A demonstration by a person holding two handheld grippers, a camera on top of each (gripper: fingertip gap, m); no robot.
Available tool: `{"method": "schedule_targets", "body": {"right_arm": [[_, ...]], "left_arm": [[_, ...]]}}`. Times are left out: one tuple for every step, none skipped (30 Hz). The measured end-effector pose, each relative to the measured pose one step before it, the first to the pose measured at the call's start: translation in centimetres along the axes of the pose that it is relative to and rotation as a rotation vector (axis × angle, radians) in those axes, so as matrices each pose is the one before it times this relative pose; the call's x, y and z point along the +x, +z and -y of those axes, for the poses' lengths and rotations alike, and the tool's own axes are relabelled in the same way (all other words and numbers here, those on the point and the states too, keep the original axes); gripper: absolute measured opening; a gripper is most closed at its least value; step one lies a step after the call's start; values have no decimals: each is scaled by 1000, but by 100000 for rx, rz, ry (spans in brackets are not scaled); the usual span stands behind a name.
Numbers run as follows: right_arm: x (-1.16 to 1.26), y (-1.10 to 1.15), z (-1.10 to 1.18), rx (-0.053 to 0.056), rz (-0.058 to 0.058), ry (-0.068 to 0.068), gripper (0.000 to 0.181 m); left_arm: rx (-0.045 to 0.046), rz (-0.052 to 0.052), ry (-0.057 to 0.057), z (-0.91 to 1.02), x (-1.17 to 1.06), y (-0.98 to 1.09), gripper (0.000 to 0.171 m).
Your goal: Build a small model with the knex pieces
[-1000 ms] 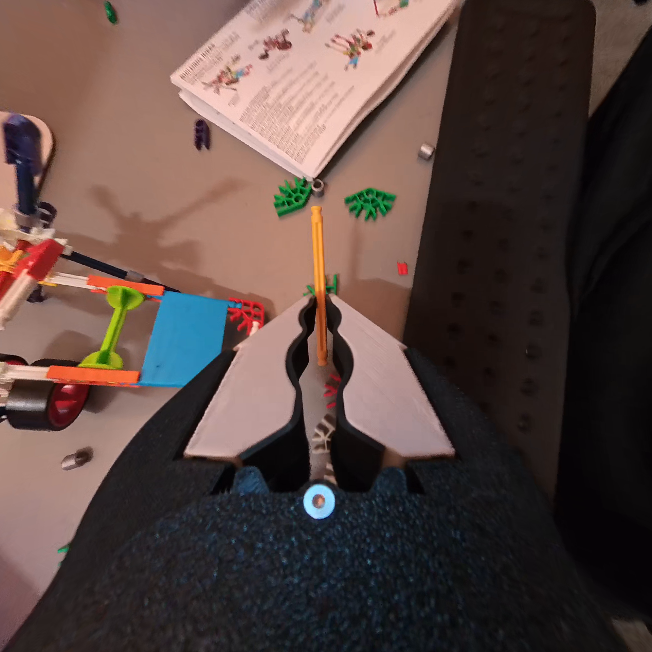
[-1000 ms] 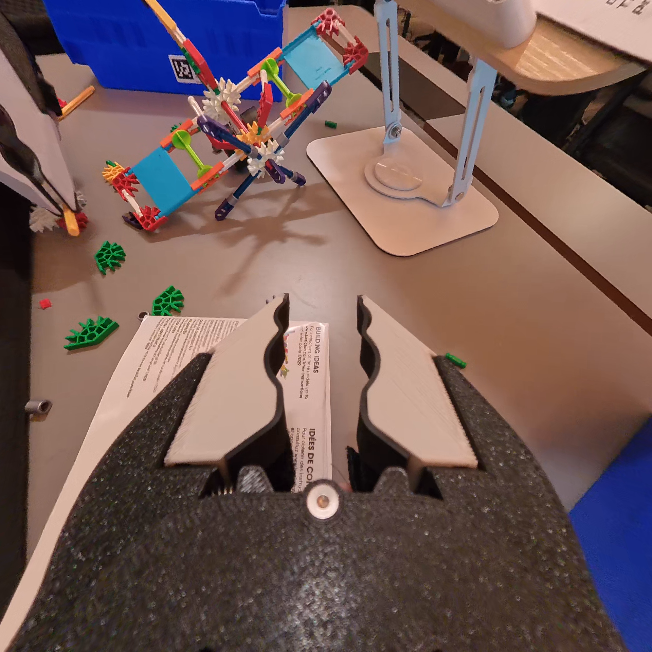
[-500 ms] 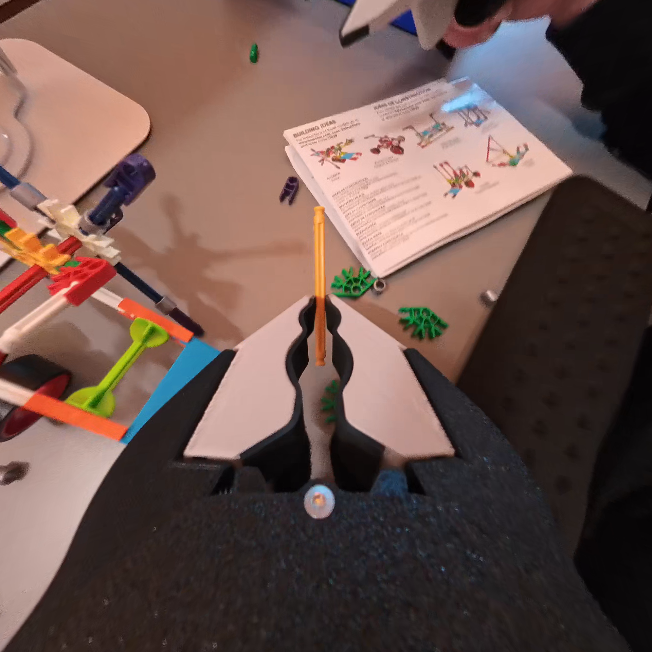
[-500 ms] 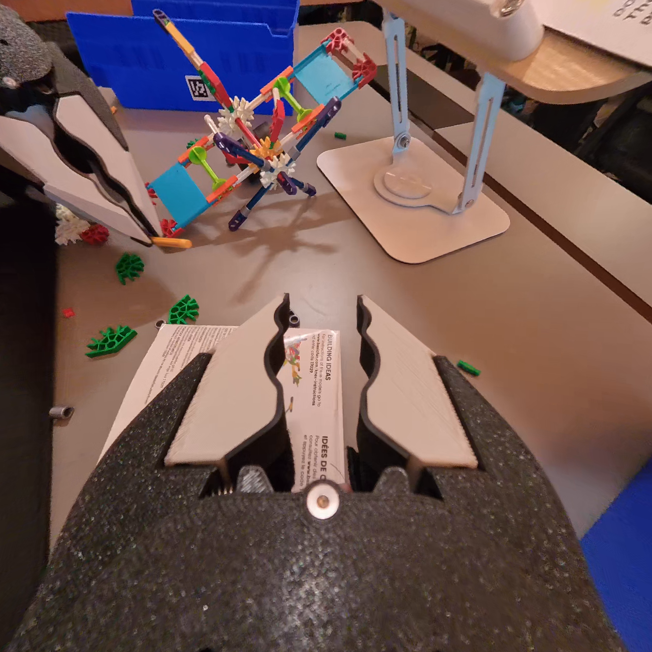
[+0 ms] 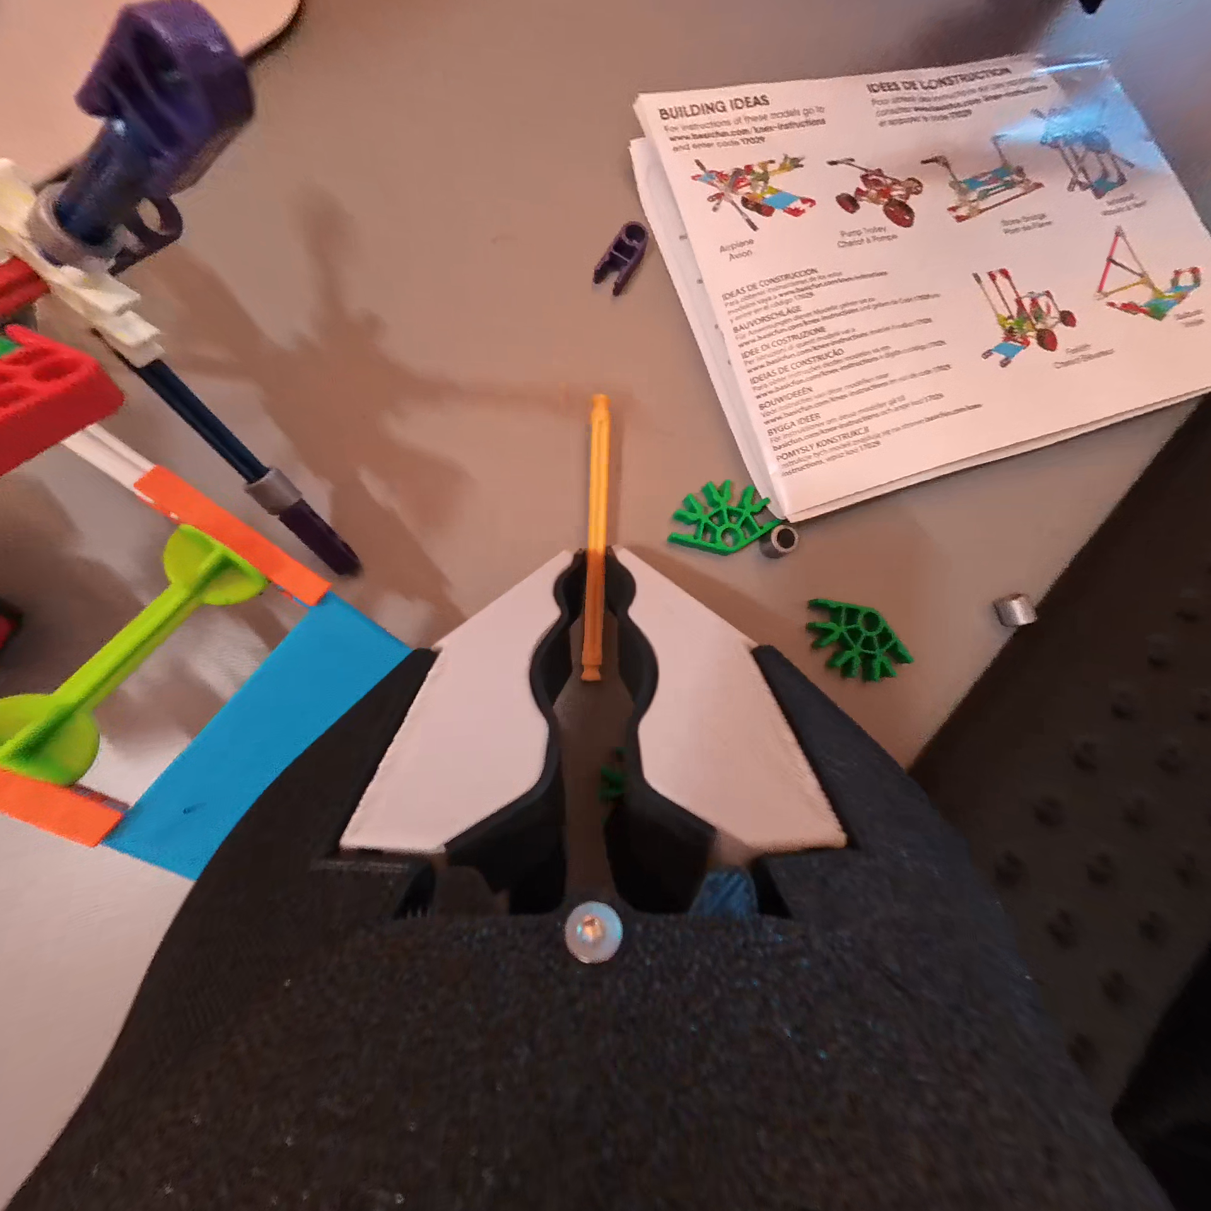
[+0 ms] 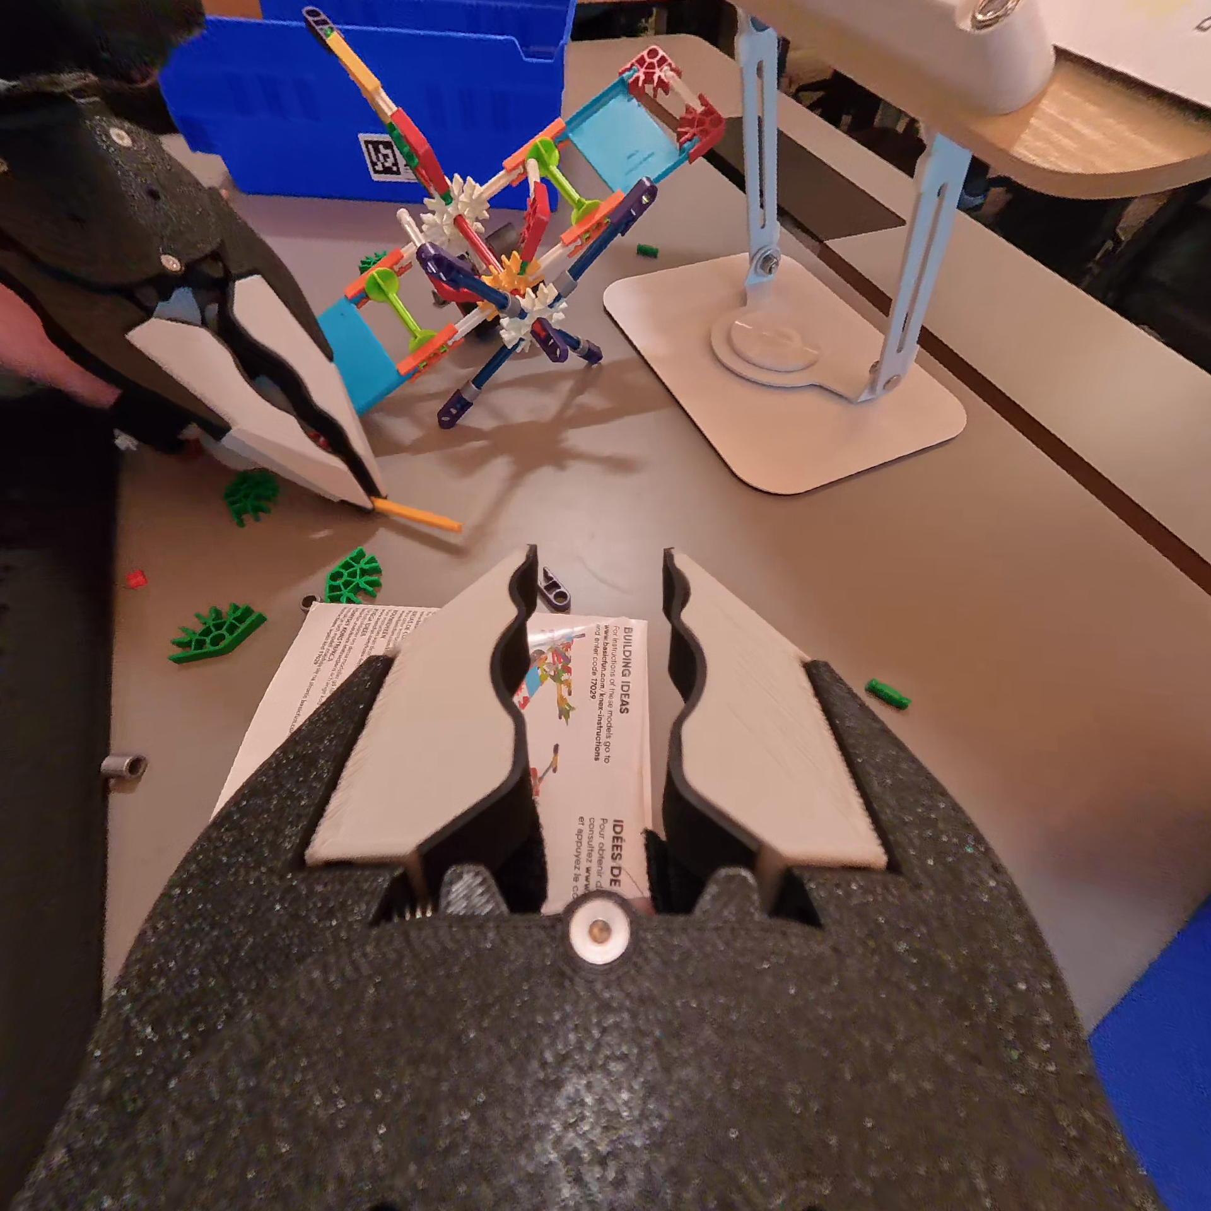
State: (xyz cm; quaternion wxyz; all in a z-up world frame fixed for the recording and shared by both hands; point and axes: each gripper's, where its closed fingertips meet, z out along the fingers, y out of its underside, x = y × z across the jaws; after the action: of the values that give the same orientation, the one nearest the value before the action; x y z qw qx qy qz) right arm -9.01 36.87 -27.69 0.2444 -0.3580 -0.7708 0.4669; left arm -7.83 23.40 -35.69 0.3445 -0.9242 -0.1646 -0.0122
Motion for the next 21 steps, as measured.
{"method": "schedule_targets", "body": {"right_arm": [[90, -36, -57, -124, -241, 166, 38], [69, -20, -52, -175, -291, -86, 38], [31, -30, -1, 18, -197, -197, 38], [-23, -29, 61, 274, -1, -192, 38], [-50, -32, 70, 362, 77, -260, 38], [-41, -50, 74, 365, 9, -424, 38], [-36, -59, 92, 579, 85, -393, 38], [-38, -48, 84, 691, 296, 21, 38], [0, -17, 31, 505, 263, 375, 38], [36, 17, -40, 210, 113, 375, 38], [25, 47, -114, -102, 165, 247, 38], [9, 67, -118, -135, 243, 180, 38], [-20, 67, -95, -36, 290, 110, 38], [-49, 62, -83, -117, 360, -22, 38], [-38, 55, -85, -218, 232, -217, 38], [-49, 28, -47, -77, 88, -433, 38], [-74, 15, 9, 194, 220, -396, 38], [-83, 0, 28, 246, 347, -89, 38], [-20, 10, 45, 278, 90, 228, 38], [44, -9, 62, 231, -214, 447, 38], [77, -33, 105, 209, -529, 422, 38]], "left_arm": [[1178, 892, 967, 99, -8, -86, 10], [2146, 835, -482, 219, -91, -162, 15], [1153, -1502, -1382, 65, 154, -129, 21], [-276, -2786, -920, -136, 332, -153, 30], [123, -2171, 182, -52, 343, -346, 41], [1110, -1542, 798, 135, 372, -661, 42], [1872, -1180, 1903, 289, 377, -986, 42], [3036, -638, 3278, 510, 314, -1352, 42], [3280, 1059, 3683, 534, 8, -1646, 42], [2915, 3204, 2692, 501, -525, -1891, 42], [3412, 2923, 2822, 568, -718, -2129, 42], [2666, 4142, 1806, 434, -1106, -2259, 42], [921, 5675, 1153, 195, -1601, -2265, 42], [118, 6082, 1001, 30, -1942, -2239, 42], [573, 6737, 1834, 26, -2260, -2165, 42], [-610, 6794, 3713, -236, -2522, -1980, 40], [-2734, 7177, 4079, -631, -2863, -1680, 39], [-3137, 6101, 3164, -841, -2958, -1187, 40], [-4021, 1272, 3184, -1195, -2404, -545, 41], [-6924, -798, 997, -1873, -2246, 59, 44], [-9543, -662, -1022, -2205, -2321, 547, 48]]}}
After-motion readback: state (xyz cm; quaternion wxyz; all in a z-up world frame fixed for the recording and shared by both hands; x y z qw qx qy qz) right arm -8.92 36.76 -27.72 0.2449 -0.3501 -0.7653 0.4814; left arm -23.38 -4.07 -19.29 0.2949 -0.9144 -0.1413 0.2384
